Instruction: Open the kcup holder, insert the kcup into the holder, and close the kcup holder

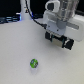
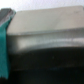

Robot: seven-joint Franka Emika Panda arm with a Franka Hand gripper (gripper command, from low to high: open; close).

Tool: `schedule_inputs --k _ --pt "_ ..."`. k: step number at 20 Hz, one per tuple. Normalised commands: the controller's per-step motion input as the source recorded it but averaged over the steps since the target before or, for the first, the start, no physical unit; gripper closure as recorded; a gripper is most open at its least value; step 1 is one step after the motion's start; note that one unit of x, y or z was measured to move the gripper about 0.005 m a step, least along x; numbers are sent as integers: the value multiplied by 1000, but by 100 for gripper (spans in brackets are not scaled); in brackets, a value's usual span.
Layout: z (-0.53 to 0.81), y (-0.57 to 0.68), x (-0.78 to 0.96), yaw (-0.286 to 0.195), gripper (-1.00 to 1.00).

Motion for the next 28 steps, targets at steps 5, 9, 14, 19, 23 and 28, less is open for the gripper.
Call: schedule_inputs --k 5,9,14,19,23,28 --pt "258 -429 398 -121 -100" --pt "200 -643 416 -171 -100" --pt "64 -632 356 -195 -100" --pt "22 -551 424 -194 -100" --pt "1 -419 604 -179 -100" --pt "-9 -324 590 -132 -100"
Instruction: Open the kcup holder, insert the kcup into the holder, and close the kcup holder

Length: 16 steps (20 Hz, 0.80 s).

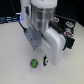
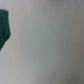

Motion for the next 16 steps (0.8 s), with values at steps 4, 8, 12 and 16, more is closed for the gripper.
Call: schedule_inputs --k 4,8,12,16 --pt "-88 -235 483 -115 -100" --pt "-134 -299 144 -62 -100" --pt "-120 -282 -67 -23 -100" --pt "-124 -256 -65 -15 -100"
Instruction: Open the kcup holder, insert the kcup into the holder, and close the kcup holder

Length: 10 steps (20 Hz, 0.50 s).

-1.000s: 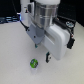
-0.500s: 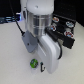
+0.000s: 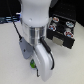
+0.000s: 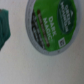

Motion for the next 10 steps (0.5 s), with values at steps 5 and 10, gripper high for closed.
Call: schedule_inputs --k 5,10 --pt "-45 -121 66 -66 -100" --pt "3 -80 193 -94 -100"
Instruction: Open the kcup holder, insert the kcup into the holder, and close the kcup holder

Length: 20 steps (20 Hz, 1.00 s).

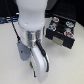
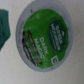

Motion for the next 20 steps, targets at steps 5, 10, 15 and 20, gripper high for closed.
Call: schedule_inputs --k 5,10,15,20 --pt "22 -17 249 -108 100" --pt "-9 6 263 -106 100" --pt "36 28 220 -102 100" --pt "180 124 131 -58 100"
